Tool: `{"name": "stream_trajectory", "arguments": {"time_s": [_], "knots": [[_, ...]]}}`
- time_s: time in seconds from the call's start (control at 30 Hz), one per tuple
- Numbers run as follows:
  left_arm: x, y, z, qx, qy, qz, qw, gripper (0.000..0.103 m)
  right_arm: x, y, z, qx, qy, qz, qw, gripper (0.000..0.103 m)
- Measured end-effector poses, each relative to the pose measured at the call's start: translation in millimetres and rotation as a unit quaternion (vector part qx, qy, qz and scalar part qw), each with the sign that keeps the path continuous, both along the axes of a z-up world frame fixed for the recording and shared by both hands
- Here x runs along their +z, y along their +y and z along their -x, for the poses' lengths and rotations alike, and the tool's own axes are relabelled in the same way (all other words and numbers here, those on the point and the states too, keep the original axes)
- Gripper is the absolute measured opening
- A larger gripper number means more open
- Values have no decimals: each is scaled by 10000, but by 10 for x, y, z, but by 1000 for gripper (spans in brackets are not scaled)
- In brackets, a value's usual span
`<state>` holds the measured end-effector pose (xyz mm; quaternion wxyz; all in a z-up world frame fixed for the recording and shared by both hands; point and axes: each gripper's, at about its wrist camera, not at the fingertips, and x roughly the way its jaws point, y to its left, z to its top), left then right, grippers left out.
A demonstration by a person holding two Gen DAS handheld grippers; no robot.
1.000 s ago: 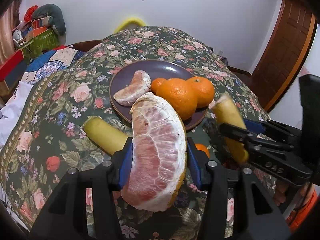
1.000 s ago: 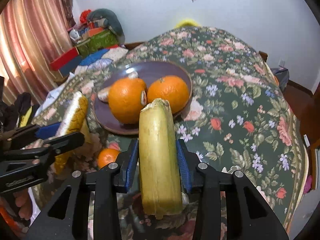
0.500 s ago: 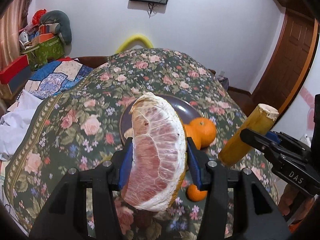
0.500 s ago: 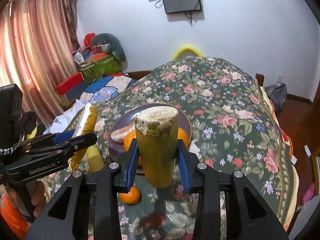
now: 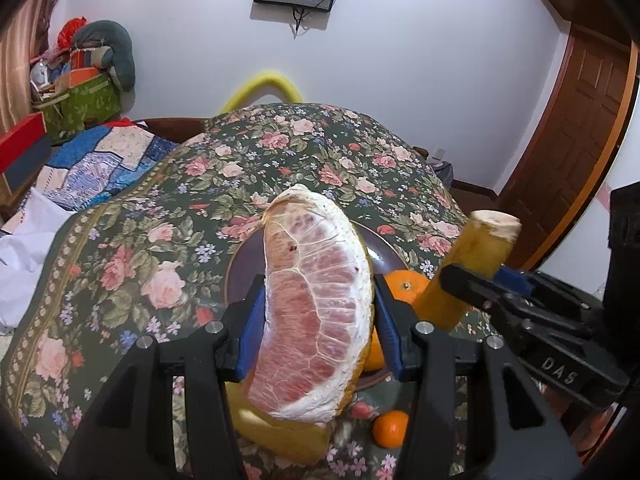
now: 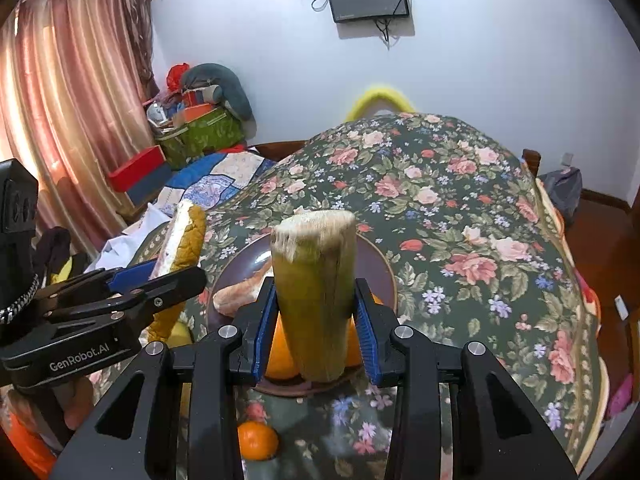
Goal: Organize fruits
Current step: 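Lower the pomelo segment onto the plate with the left tool while the right tool sets the yellow cylinder there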
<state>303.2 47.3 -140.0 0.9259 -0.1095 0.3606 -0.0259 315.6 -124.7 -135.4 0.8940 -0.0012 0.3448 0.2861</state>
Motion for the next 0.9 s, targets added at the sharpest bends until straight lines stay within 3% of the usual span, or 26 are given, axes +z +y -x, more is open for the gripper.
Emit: {"name": "stream_trajectory", "arguments": {"time_s": [0.53, 0.8, 0.9], "knots": [[-240, 44, -388, -148, 394, -121, 9990, 50, -221, 260, -340, 107, 292, 306, 9990, 34], [-362, 142, -522, -161, 687, 161, 9974, 50, -271, 294, -390, 159, 397, 323, 9986, 34], [-334, 175, -513, -111, 609, 198, 9979, 50, -207, 273, -340, 157, 293, 295, 9990, 34]]}}
